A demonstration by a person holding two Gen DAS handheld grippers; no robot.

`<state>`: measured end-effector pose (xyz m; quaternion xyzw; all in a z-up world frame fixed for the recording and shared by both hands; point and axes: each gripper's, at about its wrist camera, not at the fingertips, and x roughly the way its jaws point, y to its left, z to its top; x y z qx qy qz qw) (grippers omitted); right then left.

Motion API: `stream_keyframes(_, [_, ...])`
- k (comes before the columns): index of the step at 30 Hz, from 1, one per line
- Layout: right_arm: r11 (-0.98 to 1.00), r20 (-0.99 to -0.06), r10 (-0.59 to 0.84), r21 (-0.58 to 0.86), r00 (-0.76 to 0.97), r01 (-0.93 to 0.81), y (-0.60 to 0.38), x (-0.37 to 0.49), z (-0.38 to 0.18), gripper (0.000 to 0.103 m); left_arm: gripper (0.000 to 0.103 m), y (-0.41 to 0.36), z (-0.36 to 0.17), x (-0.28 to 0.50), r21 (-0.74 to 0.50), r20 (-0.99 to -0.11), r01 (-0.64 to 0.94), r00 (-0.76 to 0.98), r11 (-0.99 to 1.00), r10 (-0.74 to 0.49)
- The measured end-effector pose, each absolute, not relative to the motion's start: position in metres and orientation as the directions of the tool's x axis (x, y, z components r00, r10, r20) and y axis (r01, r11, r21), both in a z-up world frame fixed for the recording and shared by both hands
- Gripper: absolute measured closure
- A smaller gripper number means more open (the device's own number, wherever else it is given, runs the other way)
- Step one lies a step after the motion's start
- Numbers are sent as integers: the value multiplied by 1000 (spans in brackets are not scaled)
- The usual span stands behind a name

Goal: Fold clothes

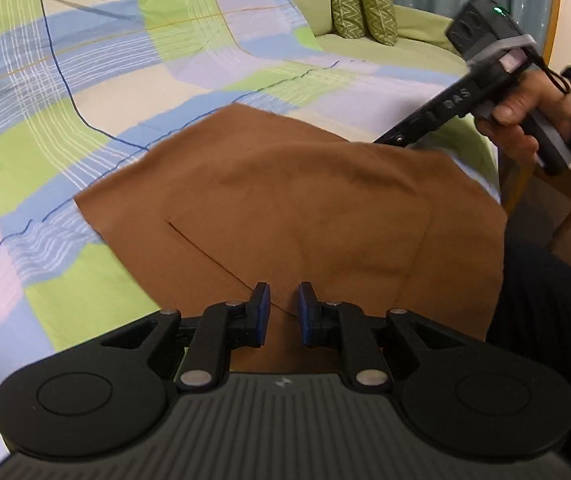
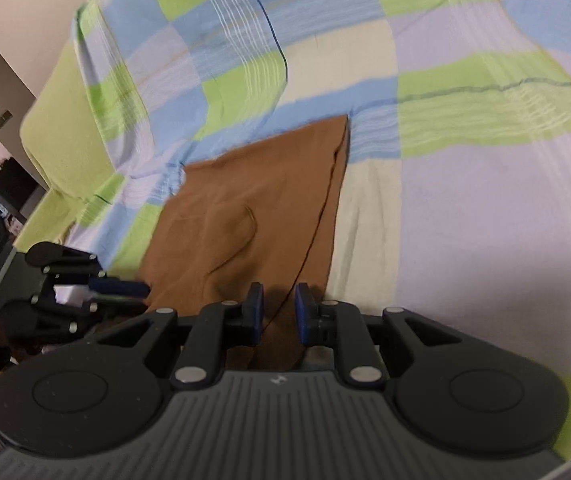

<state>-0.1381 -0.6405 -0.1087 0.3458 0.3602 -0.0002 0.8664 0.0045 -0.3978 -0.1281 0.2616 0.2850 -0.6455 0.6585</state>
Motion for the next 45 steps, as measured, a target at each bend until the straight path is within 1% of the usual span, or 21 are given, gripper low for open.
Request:
stream_keyframes(2, [743, -618, 264, 619, 740, 252, -639, -136, -114, 88, 85, -397, -128, 7, -38, -711, 999, -2, 35, -703])
stream_keyframes(7, [677, -571, 286, 689, 769, 260, -643, -138, -123, 88, 85, -398, -129, 4, -26, -713, 999, 2, 30, -702])
stream_keyframes(8, [670, -567, 288, 695, 772, 260, -644, -137, -124, 91, 85, -398, -129, 4, -25, -713, 999, 3, 30, -702])
stream_keyframes(9, [671, -570, 277, 691, 774, 268, -644, -137, -124, 101, 85, -397, -129, 4, -24, -712, 999, 4, 30, -702])
stream_keyframes(10, [672, -573, 266, 687, 775, 277, -645, -137, -123, 102, 85, -397, -129, 4, -22, -712, 999, 6, 31, -702])
stream_keyframes(13, [670, -564, 226, 682, 794, 293, -651, -143, -118, 102, 85, -396, -128, 3, -16, -711, 999, 10, 30, -703])
stream_keyframes(17, [695, -574, 133, 635, 808, 337, -660, -154, -105, 103, 85, -397, -130, 3, -10, -712, 1000, 11, 25, -702])
stream_keyframes(21, [718, -600, 135, 607, 788, 340, -655, -150, -107, 102, 85, -395, -129, 3, -9, -714, 1000, 11, 25, -700])
stream_keyframes(25, [716, -618, 68, 577, 784, 392, -658, -158, -106, 101, 82, -393, -126, -1, 19, -718, 999, 32, 26, -695])
stream_keyframes(27, [716, -607, 85, 589, 790, 376, -657, -163, -103, 99, 80, -393, -121, -7, 47, -712, 999, 49, 22, -700])
stream_keyframes(29, [724, -598, 92, 589, 796, 359, -657, -165, -101, 98, 76, -394, -115, -13, 44, -700, 999, 32, 1, -713])
stream_keyframes(30, [728, -589, 95, 591, 802, 348, -658, -164, -99, 98, 71, -396, -112, -17, 40, -694, 999, 21, -9, -719])
stream_keyframes(31, [729, -584, 94, 592, 806, 344, -659, -163, -99, 98, 69, -399, -110, -21, 39, -689, 999, 12, -21, -724])
stream_keyframes(35, [732, -559, 143, 615, 817, 292, -665, -136, -99, 98, 68, -412, -108, -37, 29, -681, 997, -34, -73, -732])
stream_keyframes(36, [729, -561, 165, 623, 811, 283, -666, -128, -102, 98, 68, -414, -110, -40, 36, -684, 996, -35, -82, -729])
stream_keyframes(40, [734, -627, 200, 605, 752, 309, -667, -108, -113, 97, 68, -420, -116, -45, 49, -690, 994, -41, -103, -723])
stream_keyframes(45, [721, -610, 190, 618, 770, 312, -672, -104, -117, 96, 68, -420, -121, -39, 5, -684, 995, -68, -98, -726])
